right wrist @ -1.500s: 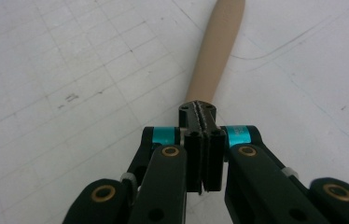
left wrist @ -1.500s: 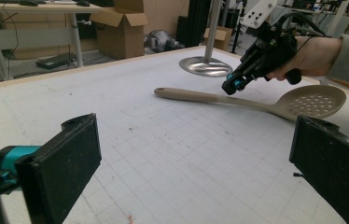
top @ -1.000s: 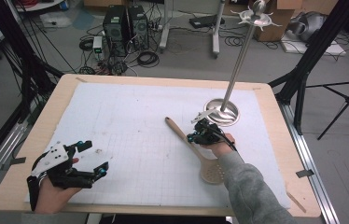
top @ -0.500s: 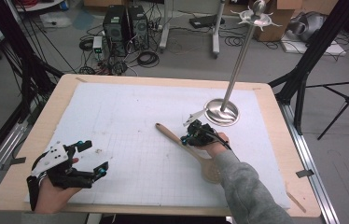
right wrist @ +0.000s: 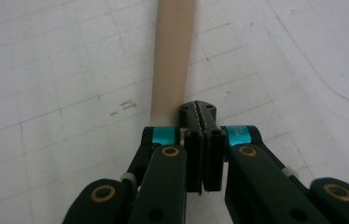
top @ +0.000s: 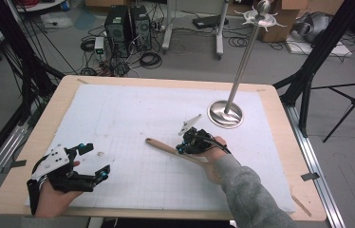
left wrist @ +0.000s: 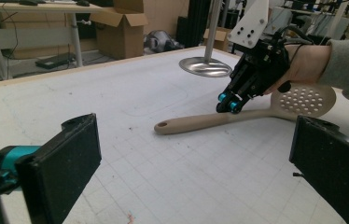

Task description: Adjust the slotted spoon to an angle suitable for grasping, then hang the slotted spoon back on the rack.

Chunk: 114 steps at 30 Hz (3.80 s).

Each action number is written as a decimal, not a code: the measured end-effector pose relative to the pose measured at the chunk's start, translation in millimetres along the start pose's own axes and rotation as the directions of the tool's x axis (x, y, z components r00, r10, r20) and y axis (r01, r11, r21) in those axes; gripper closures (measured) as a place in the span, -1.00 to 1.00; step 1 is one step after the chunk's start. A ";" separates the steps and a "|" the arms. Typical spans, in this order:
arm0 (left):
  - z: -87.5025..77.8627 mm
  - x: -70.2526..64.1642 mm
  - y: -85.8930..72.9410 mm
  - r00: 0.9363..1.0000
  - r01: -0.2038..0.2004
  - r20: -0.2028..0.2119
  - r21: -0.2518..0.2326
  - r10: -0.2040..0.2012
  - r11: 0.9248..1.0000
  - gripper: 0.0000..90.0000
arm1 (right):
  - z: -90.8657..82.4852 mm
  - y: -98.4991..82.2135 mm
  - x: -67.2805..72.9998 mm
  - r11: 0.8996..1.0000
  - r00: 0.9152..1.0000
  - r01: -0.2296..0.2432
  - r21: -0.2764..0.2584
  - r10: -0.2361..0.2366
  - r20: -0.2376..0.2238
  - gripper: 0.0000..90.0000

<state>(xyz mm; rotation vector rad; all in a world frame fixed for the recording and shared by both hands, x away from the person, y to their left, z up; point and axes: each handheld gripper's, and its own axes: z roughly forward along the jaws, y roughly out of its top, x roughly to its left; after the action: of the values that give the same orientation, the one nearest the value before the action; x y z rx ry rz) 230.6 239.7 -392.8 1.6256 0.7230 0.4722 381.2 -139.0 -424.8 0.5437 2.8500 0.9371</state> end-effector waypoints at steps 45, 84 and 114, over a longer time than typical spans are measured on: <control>7.3 2.9 -1.4 1.000 0.003 0.008 0.014 -0.003 1.000 -0.95 | -72.2 -33.3 22.1 0.985 0.996 -0.094 -0.146 0.094 -0.009 -0.69; 3.7 2.2 -3.5 1.000 0.010 0.002 0.018 -0.010 1.000 -0.95 | -48.9 -36.8 12.5 0.997 0.997 -0.071 -0.001 0.071 -0.036 -0.59; 7.1 1.6 -4.9 1.000 0.008 0.009 0.027 -0.008 1.000 -0.95 | -34.6 -33.1 14.9 0.988 0.998 -0.059 0.146 0.062 -0.022 0.35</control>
<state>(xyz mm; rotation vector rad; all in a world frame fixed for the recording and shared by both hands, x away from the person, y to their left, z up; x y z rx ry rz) 235.5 236.0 -399.0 1.6488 0.7317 0.4508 350.5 -177.7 -416.0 0.6399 2.9578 0.7543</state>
